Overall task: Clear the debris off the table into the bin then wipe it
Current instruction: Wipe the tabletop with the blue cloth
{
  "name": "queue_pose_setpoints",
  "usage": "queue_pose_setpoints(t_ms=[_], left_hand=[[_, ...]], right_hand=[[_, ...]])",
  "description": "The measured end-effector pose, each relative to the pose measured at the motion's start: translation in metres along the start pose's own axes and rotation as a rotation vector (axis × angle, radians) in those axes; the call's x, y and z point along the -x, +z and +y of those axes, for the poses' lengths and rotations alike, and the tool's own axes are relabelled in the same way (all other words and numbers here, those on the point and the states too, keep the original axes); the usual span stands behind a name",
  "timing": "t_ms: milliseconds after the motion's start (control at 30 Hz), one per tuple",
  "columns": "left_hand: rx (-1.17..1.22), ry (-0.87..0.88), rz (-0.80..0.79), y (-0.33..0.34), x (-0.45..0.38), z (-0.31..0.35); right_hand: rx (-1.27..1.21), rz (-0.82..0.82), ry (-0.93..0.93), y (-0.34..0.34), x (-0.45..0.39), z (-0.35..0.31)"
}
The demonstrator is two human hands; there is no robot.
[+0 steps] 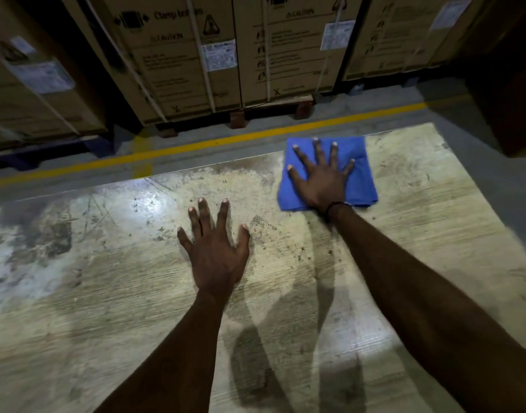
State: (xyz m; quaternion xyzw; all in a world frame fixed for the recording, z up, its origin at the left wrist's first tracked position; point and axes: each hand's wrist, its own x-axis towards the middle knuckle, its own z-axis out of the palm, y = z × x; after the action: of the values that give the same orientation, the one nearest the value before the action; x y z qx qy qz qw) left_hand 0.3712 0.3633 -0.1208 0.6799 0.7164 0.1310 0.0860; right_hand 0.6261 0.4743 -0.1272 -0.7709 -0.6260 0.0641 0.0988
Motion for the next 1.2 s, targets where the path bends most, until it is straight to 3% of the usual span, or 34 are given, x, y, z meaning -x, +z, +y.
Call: queue_pose_setpoints(t_ms=[167,233,333,467,533,600,700,767,867,1000,1100,1200], left_hand=[[0.003,0.003,-0.008,0.001,0.000,-0.003],[0.002,-0.001,-0.012,0.000,0.001,-0.002],[0.006,0.005,-0.010,-0.003,0.001,0.001],[0.008,-0.001,-0.016,-0.003,0.001,0.000],[0.015,0.000,-0.021,-0.002,0.000,-0.001],[0.022,0.006,-0.022,-0.002,0.000,-0.001],[0.012,0.002,-0.016,-0.002,0.000,-0.002],[0.009,0.000,-0.024,-0.002,0.000,-0.001],[0.006,-0.003,-0.020,-0.001,0.001,0.000],[-0.003,0.006,0.005,0.001,0.000,-0.001],[-0.007,0.013,0.012,0.002,0.000,-0.003],[0.005,0.016,-0.004,0.001,0.000,-0.003]], right_hand=[[0.060,-0.011,-0.404,0.002,0.119,-0.030],[0.077,-0.022,-0.398,-0.007,0.134,-0.001],[0.093,-0.031,-0.248,-0.017,0.093,0.037],[0.004,-0.011,-0.040,-0.012,0.040,0.021],[0.032,-0.003,-0.111,-0.001,0.057,-0.005],[0.070,-0.001,-0.301,0.000,0.105,-0.023],[0.064,-0.066,-0.446,-0.013,0.185,-0.009],[0.096,-0.066,-0.415,-0.020,0.201,0.024],[0.122,-0.022,-0.217,-0.025,0.145,0.066],[0.034,0.009,-0.035,-0.015,0.069,0.041],[0.051,0.005,-0.165,-0.006,0.095,-0.005],[0.068,-0.038,-0.339,-0.014,0.174,-0.006]])
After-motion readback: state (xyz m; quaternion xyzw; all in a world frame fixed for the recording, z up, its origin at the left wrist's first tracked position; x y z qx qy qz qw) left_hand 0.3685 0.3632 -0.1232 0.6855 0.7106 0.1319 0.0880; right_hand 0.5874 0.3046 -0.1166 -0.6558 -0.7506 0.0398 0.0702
